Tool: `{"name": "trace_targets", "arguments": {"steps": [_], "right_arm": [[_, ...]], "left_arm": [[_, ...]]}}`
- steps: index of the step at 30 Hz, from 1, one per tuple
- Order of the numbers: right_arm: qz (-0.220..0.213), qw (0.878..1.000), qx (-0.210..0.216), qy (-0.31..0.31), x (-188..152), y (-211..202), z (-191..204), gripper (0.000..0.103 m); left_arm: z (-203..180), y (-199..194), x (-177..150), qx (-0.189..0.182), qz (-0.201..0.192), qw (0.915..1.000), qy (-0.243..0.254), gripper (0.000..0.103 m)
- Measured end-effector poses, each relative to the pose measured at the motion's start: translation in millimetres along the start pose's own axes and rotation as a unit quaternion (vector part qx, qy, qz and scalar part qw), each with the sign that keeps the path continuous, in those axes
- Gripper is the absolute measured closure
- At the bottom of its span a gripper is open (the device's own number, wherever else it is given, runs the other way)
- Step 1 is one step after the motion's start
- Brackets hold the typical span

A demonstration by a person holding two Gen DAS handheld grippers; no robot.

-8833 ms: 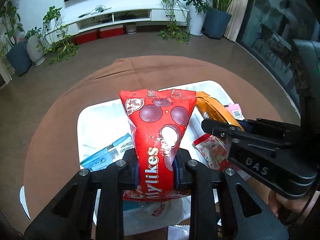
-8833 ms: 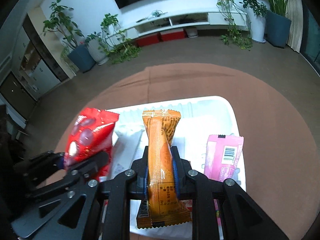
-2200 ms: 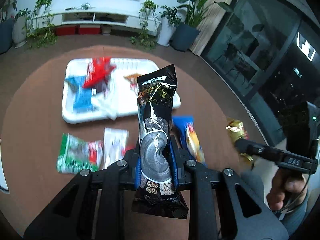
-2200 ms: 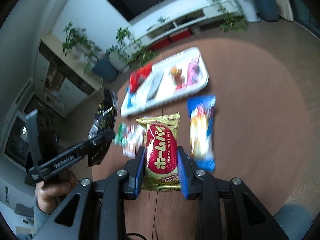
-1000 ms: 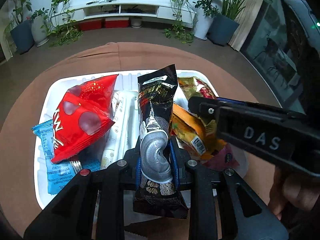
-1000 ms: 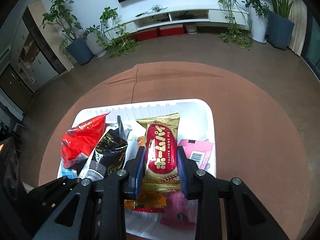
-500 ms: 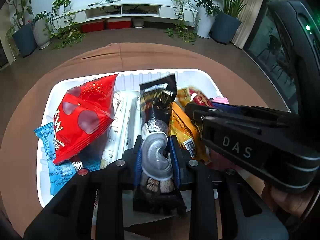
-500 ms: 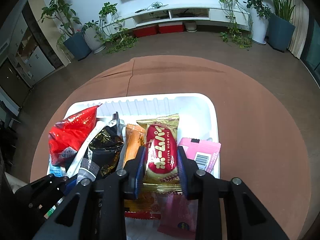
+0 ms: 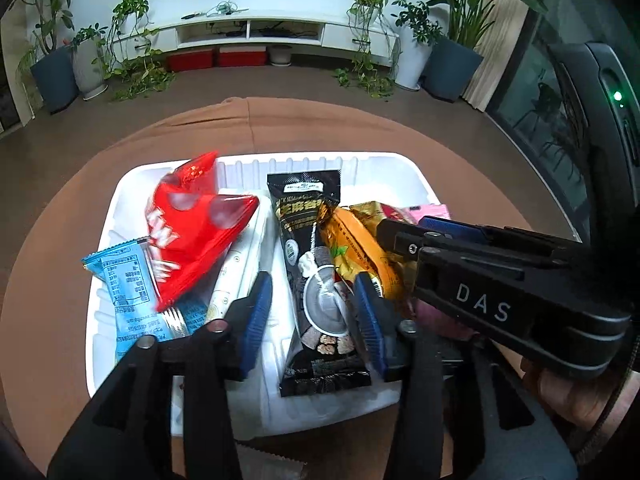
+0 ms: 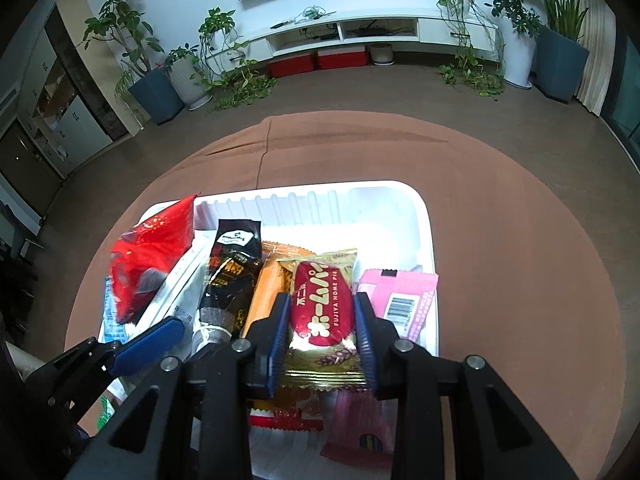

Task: Organize snacks
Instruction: 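Open both tools to release the packets in the tray, then withdraw both tools from the tray back over the table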

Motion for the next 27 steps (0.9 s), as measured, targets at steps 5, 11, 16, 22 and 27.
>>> {"name": "trace_targets", "arguments": {"steps": [5, 11, 16, 22, 27], "right_arm": [[-0.021, 1.000, 0.000, 0.000, 0, -17, -1, 0.049], [-0.053, 0.999, 0.012, 0.005, -6, -52, -1, 0.042], [-0.092, 0.995, 0.029, 0.024, -29, -96, -10, 0.026], [-0.128, 0.989, 0.044, 0.063, -76, -146, -26, 0.017], [-0.136, 0.987, 0.045, 0.078, -118, -166, -29, 0.013]], "left_arm": [[-8, -22, -5, 0.006, -0.022, 0.9997, 0.008, 0.040], [-22, -62, -11, -0.002, -0.051, 0.9984, 0.026, 0.026], [-36, -102, -28, -0.002, -0.073, 0.9964, 0.044, 0.017], [-51, -146, -53, 0.014, -0.090, 0.9940, 0.061, 0.014], [-58, -176, -81, 0.027, -0.097, 0.9923, 0.072, 0.012]]}}
Point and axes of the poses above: each gripper's, at about its wrist camera, not at the fingertips, and y roughly the way its jaws point, z to its left, x to its top, the point moved 3 cm from there along y, roughly the way its jaws point, and after that the axes turned 6 degrees about -x, right-handed, at the moved point
